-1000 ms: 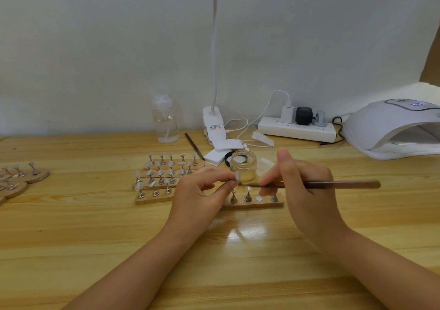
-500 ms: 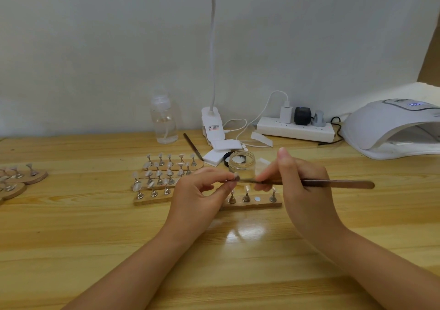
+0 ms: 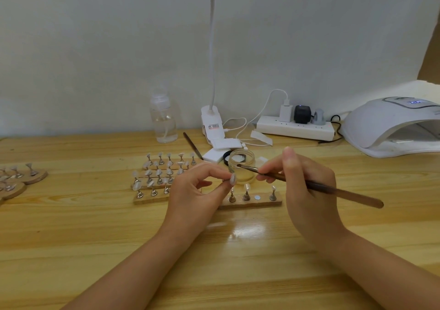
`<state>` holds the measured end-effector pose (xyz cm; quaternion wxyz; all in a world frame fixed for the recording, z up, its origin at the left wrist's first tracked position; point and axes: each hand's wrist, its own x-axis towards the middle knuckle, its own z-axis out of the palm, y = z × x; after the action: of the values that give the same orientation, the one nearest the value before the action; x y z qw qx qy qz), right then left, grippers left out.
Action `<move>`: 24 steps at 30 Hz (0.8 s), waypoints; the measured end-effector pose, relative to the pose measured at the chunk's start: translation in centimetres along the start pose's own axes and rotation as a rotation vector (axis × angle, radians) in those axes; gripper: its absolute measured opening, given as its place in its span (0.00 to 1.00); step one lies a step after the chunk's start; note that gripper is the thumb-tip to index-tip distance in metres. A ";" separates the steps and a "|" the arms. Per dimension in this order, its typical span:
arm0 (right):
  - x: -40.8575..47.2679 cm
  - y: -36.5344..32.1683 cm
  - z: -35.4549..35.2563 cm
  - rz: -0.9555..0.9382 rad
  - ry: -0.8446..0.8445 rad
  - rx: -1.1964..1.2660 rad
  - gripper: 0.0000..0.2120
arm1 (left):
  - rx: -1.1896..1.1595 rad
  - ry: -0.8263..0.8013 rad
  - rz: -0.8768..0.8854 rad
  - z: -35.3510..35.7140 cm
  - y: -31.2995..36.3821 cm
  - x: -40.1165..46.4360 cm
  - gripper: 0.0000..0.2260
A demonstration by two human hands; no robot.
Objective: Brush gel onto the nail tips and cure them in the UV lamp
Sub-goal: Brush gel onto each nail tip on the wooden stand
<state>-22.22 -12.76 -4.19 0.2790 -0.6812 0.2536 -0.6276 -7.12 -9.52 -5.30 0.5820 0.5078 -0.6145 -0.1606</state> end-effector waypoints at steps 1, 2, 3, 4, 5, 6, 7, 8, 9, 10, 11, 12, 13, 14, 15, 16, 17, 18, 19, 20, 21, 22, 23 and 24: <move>0.0 0.0 0.0 -0.024 -0.023 -0.022 0.18 | -0.002 0.004 -0.006 0.0 0.0 0.0 0.04; -0.1 0.0 0.1 -0.033 -0.045 -0.027 0.18 | -0.002 0.009 -0.012 0.0 0.0 0.0 0.05; -0.2 -0.1 0.1 -0.026 -0.064 -0.013 0.18 | -0.002 0.015 -0.020 0.1 -0.1 0.0 0.06; -0.3 -0.1 0.1 -0.007 -0.077 0.011 0.19 | -0.002 0.021 -0.028 0.1 -0.1 0.1 0.07; -0.3 -0.1 0.1 0.007 -0.079 0.032 0.20 | 0.000 0.026 -0.034 0.1 -0.1 0.1 0.07; -0.3 -0.1 0.1 0.008 -0.075 0.043 0.20 | 0.003 0.028 -0.039 0.0 -0.1 0.1 0.08; -0.3 -0.1 0.1 -0.003 -0.066 0.043 0.20 | 0.005 0.025 -0.042 0.0 0.0 0.1 0.08; -0.2 0.0 0.1 -0.020 -0.057 0.029 0.19 | 0.007 0.021 -0.043 0.0 0.0 0.1 0.08; -0.1 0.0 0.1 -0.035 -0.056 0.007 0.18 | 0.007 0.018 -0.042 0.0 0.0 0.1 0.08; -0.1 0.0 0.1 -0.043 -0.063 -0.009 0.17 | 0.007 0.017 -0.040 0.0 0.0 0.1 0.08; -0.1 0.0 0.1 -0.034 -0.075 -0.005 0.17 | 0.005 0.018 -0.041 0.0 0.0 0.1 0.08; -0.2 0.0 0.2 -0.009 -0.084 0.020 0.18 | 0.003 0.020 -0.043 0.0 0.0 0.1 0.08; -0.2 0.0 0.2 0.012 -0.089 0.048 0.19 | 0.000 0.024 -0.046 0.0 0.0 0.1 0.08; -0.3 0.0 0.1 0.018 -0.087 0.061 0.20 | -0.002 0.026 -0.049 0.0 0.0 0.1 0.08; -0.2 0.0 0.1 0.007 -0.079 0.057 0.20 | -0.003 0.027 -0.051 0.0 0.0 0.1 0.08; -0.2 0.0 0.1 -0.014 -0.073 0.034 0.19 | -0.003 0.027 -0.051 0.0 0.0 0.1 0.08; -0.1 0.0 0.1 -0.034 -0.078 0.006 0.19 | -0.002 0.027 -0.049 0.0 0.0 0.2 0.09; -0.1 0.0 0.1 -0.039 -0.088 -0.009 0.18 | 0.000 0.028 -0.048 0.0 0.0 0.2 0.09; -0.1 0.1 0.1 -0.021 -0.096 -0.003 0.19 | 0.002 0.028 -0.047 0.1 0.0 0.2 0.09; -0.1 0.1 0.2 0.011 -0.101 0.024 0.20 | 0.003 0.030 -0.048 0.1 0.1 0.1 0.09; -0.2 0.0 0.2 0.028 -0.102 0.045 0.20 | 0.004 0.030 -0.050 0.1 0.1 0.1 0.09; -0.2 0.1 0.2 0.024 -0.096 0.052 0.20 | 0.004 0.030 -0.053 0.1 0.1 0.1 0.09; -0.2 0.1 0.2 0.000 -0.084 0.037 0.20 | 0.004 0.027 -0.055 0.0 0.2 0.1 0.09; -0.1 0.1 0.2 -0.027 -0.078 0.007 0.19 | 0.005 0.024 -0.056 0.0 0.2 0.1 0.08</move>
<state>-22.04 -12.73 -4.33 0.2826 -0.7075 0.2313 -0.6050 -7.19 -9.53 -5.10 0.5835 0.5282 -0.5932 -0.1693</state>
